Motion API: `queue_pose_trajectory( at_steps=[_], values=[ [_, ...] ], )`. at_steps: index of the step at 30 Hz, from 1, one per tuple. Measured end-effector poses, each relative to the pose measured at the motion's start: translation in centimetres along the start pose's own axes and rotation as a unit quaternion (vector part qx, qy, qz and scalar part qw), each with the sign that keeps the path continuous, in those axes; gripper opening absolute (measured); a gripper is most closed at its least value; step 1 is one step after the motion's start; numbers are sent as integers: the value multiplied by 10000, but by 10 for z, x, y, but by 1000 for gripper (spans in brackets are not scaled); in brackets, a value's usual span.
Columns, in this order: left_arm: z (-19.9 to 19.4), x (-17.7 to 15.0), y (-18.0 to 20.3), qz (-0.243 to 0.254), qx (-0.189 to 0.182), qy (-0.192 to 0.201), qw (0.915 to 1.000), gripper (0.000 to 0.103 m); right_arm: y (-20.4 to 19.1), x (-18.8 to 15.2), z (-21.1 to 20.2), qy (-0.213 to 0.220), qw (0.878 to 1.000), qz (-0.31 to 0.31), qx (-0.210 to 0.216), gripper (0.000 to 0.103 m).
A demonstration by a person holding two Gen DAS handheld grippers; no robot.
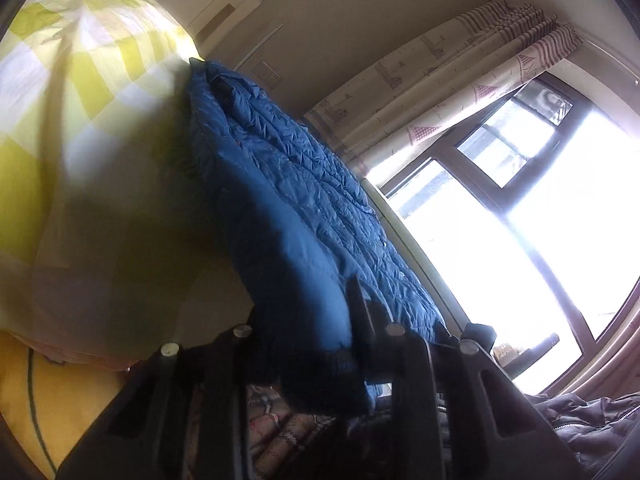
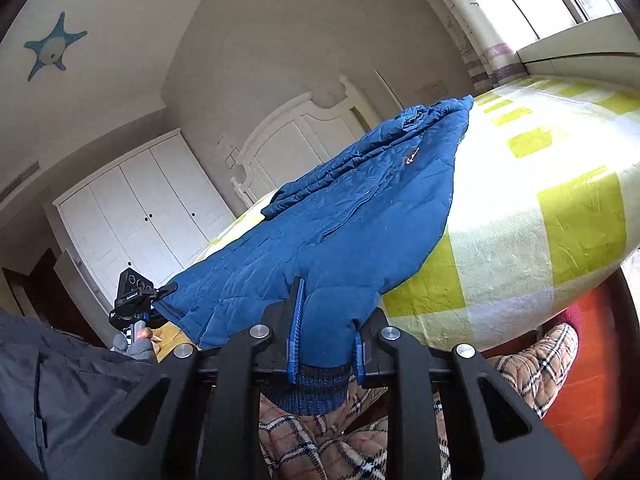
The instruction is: Fold large clothes
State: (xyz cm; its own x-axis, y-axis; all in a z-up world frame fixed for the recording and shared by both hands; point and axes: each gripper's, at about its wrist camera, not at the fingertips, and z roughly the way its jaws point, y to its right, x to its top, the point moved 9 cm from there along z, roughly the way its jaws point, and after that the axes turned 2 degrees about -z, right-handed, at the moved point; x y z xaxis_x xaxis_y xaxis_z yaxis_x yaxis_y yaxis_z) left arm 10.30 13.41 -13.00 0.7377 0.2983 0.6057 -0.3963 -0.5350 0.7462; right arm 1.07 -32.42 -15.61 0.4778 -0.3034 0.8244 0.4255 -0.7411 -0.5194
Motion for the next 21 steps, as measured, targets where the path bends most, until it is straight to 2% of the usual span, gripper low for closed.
queue_pose_trajectory(
  at_steps=[4, 7, 12, 14, 17, 19, 21],
  values=[
    [-44, -10, 32, 80, -284, 33, 9996, 27, -43, -1, -34, -77, 9990, -391, 186, 22],
    [-78, -15, 56, -13, -639, 227, 9977, 27, -71, -5, -63, -59, 9981, -526, 329, 22],
    [-121, 4, 101, 31, -1585, 756, 9845, 28, -126, 20, -102, 455, 9920, -954, 686, 22],
    [-128, 22, 112, 13, -1867, 899, 9783, 30, -141, 43, -109, 761, 9874, -1076, 874, 22],
    [-126, 73, 112, -150, -1929, 1195, 9738, 35, -151, 87, -96, 1006, 9836, -1176, 928, 22],
    [-110, 114, 105, -319, -1761, 1312, 9751, 35, -143, 121, -70, 988, 9870, -985, 797, 22],
    [-75, 153, 95, -342, -1378, 1257, 9819, 35, -125, 157, -33, 883, 9914, -712, 647, 22]
  ],
)
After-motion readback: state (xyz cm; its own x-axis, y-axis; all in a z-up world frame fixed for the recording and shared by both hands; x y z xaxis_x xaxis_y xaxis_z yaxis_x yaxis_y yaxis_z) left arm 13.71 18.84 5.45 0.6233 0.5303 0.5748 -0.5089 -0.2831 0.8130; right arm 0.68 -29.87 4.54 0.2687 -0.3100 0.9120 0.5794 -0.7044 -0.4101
